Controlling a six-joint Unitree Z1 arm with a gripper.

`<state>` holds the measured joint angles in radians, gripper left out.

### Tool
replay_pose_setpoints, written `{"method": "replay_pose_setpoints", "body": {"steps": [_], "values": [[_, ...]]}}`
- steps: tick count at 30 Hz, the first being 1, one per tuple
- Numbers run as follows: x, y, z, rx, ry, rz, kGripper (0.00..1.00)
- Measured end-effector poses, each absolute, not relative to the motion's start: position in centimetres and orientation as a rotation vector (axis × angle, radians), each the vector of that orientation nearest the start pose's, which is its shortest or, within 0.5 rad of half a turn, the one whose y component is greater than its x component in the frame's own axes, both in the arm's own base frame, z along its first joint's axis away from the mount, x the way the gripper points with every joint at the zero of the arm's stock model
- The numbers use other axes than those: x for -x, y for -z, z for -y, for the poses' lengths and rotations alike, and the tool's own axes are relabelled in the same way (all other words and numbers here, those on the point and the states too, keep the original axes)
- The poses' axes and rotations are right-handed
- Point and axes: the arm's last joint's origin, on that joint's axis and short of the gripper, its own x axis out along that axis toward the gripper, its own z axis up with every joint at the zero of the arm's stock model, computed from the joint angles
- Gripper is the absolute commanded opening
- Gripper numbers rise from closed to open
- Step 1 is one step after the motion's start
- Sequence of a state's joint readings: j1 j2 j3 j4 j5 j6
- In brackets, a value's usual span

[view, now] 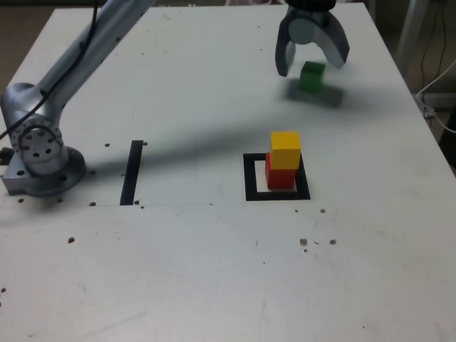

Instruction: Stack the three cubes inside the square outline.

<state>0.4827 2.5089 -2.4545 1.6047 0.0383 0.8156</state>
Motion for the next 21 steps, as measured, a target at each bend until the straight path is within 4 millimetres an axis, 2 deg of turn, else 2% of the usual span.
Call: {"method": "replay_pose_setpoints", "body": {"steps": [12,16,21], "values": [[-44.6,-21.5,-23.4,-0.210,0.302,-1.645,0.80],[-44.8,-21.1,-23.5,-0.199,0.297,-1.648,0.66],[-44.8,-21.2,-23.5,-0.191,0.276,-1.650,0.41]]}}
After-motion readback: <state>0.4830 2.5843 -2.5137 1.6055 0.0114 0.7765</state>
